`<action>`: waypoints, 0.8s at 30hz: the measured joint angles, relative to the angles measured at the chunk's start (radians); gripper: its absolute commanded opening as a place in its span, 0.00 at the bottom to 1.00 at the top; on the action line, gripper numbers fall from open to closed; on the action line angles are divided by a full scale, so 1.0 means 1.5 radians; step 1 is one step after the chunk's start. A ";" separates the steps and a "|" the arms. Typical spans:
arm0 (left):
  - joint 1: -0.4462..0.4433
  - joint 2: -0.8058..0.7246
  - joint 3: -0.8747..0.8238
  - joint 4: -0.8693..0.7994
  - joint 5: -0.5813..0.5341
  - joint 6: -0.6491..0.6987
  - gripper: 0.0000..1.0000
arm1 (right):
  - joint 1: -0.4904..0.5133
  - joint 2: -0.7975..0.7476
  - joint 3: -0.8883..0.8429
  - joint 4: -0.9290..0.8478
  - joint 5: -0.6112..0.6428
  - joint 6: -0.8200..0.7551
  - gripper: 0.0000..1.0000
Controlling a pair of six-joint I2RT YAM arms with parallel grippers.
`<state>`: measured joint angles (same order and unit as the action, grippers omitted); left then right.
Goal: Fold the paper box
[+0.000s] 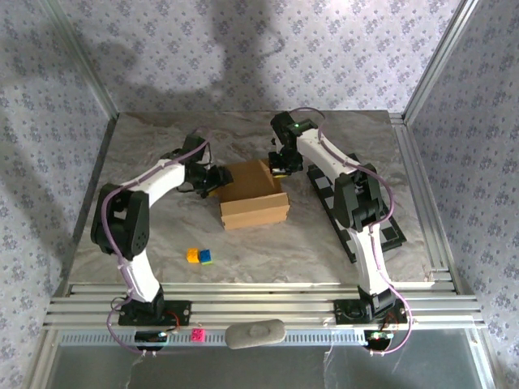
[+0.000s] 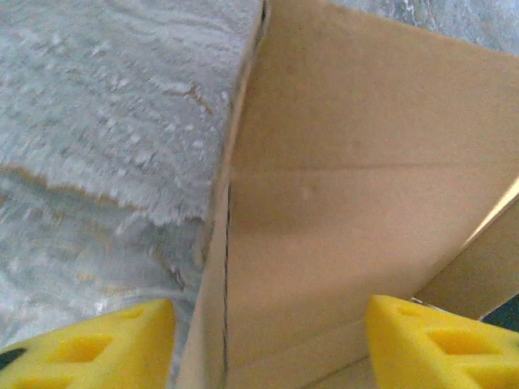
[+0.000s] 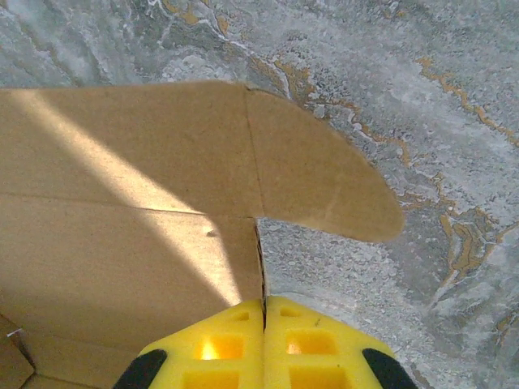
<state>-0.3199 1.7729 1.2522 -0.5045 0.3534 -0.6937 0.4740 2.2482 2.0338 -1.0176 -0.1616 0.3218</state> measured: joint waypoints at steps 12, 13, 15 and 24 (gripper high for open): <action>-0.054 -0.262 0.012 -0.125 -0.020 -0.048 0.55 | 0.000 0.000 0.001 0.000 -0.002 0.000 0.00; -0.081 -0.259 0.020 -0.136 -0.011 -0.050 0.55 | 0.000 0.000 0.001 0.000 -0.002 0.000 0.00; -0.138 -0.246 0.031 -0.160 0.007 -0.050 0.55 | 0.000 0.000 0.002 -0.001 -0.002 0.000 0.00; -0.237 -0.186 0.032 -0.232 0.036 -0.033 0.54 | 0.000 0.000 0.005 0.000 -0.002 0.000 0.00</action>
<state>-0.6758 1.4940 1.2999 -0.8532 0.4072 -0.7425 0.4736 2.2482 2.0415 -1.0180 -0.1650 0.3214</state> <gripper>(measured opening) 0.542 0.049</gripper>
